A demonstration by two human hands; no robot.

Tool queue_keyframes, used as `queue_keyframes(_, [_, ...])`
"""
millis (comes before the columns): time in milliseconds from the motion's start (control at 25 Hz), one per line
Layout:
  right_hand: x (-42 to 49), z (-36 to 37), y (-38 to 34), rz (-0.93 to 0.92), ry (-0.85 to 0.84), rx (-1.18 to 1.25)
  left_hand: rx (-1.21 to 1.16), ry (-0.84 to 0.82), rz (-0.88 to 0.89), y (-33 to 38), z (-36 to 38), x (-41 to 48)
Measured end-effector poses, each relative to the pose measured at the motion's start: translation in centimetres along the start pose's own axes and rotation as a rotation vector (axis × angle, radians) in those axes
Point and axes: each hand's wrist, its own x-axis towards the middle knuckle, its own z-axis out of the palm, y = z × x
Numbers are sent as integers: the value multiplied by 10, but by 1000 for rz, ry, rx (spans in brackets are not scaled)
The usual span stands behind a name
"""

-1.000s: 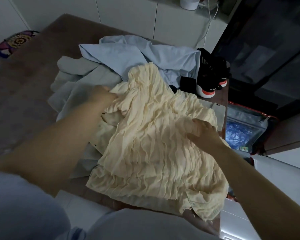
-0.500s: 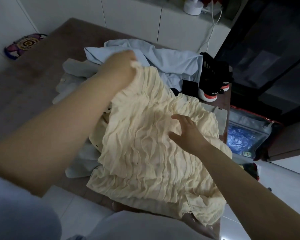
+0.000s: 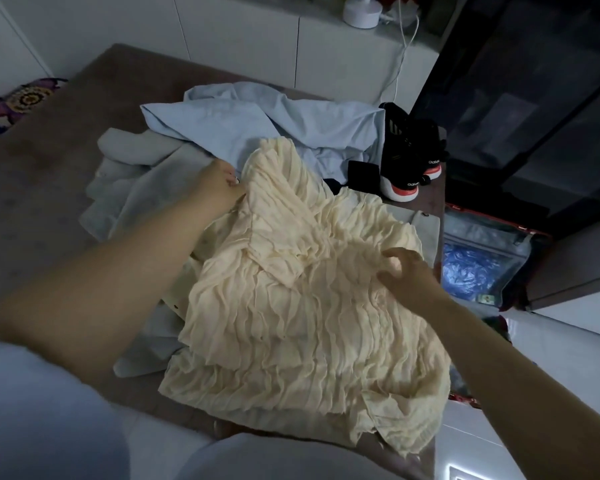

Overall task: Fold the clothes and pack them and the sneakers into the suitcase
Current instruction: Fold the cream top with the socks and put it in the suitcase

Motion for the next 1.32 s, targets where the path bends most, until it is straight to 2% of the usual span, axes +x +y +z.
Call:
queue_keyframes(120, [33, -19, 12, 133, 96, 69, -39, 3, -59, 14, 11, 18])
queue_keyframes(200, [54, -27, 10, 201, 97, 98, -20, -35, -130, 26, 19, 35])
queue_keyframes(320, [76, -24, -6, 322, 11, 179, 2, -124, -253, 40, 29, 49])
queue_keyframes(400, [79, -25, -20, 331, -95, 220, -66, -136, -210, 47, 28, 53])
queue_keyframes(440, [78, -27, -25, 275, -83, 226, -140, -121, -160, 50, 23, 55])
queue_keyframes(480, [77, -32, -28, 183, 11, 212, -213, -87, -95, 54, 15, 58])
queue_keyframes(600, [70, -58, -25, -125, 567, 188, -300, 119, 151, 65, -23, 55])
queue_keyframes(680, [55, -68, -16, -434, 717, 122, -206, 141, 326, 57, -44, 48])
queue_keyframes(760, [40, -54, 13, -685, 639, -144, 19, 10, 372, 30, -49, 32])
queue_keyframes(840, [31, -26, 49, -747, 414, -369, 282, -178, 391, -6, -42, 13])
queue_keyframes(920, [28, -8, 64, -638, 233, -365, 408, -284, 346, -23, -38, 2])
queue_keyframes(960, [30, -6, 61, -549, 228, -278, 434, -293, 314, -22, -40, 1])
queue_keyframes(1080, [43, -16, 26, -192, 245, 121, 421, -262, 253, -1, -44, 9])
queue_keyframes(1160, [60, -19, 1, 40, 139, 264, 379, -186, 156, 20, -33, 13])
queue_keyframes(1240, [69, -20, -24, 136, -23, 306, 414, -169, 50, 37, -16, 17])
queue_keyframes(1320, [76, -20, -34, 102, -183, 228, 511, -235, 91, 43, 1, 23])
